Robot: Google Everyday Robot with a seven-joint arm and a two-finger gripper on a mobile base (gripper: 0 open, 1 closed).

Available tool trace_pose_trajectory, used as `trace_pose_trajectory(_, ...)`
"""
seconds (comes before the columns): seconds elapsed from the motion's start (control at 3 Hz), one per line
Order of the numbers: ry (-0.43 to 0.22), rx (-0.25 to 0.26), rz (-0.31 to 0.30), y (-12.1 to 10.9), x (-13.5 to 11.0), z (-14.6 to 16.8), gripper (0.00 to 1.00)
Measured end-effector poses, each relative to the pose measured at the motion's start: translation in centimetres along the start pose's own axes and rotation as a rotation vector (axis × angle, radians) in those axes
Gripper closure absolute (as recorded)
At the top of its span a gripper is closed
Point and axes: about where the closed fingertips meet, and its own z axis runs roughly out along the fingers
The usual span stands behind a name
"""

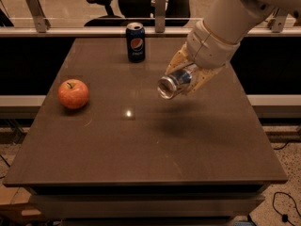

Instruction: Pick redbull can

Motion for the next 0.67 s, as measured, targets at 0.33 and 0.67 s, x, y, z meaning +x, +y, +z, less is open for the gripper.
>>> trace_pose_trajectory(0.33, 0.017, 0.024, -0.006, -0.4, -0.1, -1.4, 1.0)
trace_pose_trajectory(0.67, 0.032, 0.052, -0.011, -0.2, -0.5, -2.5, 1.0)
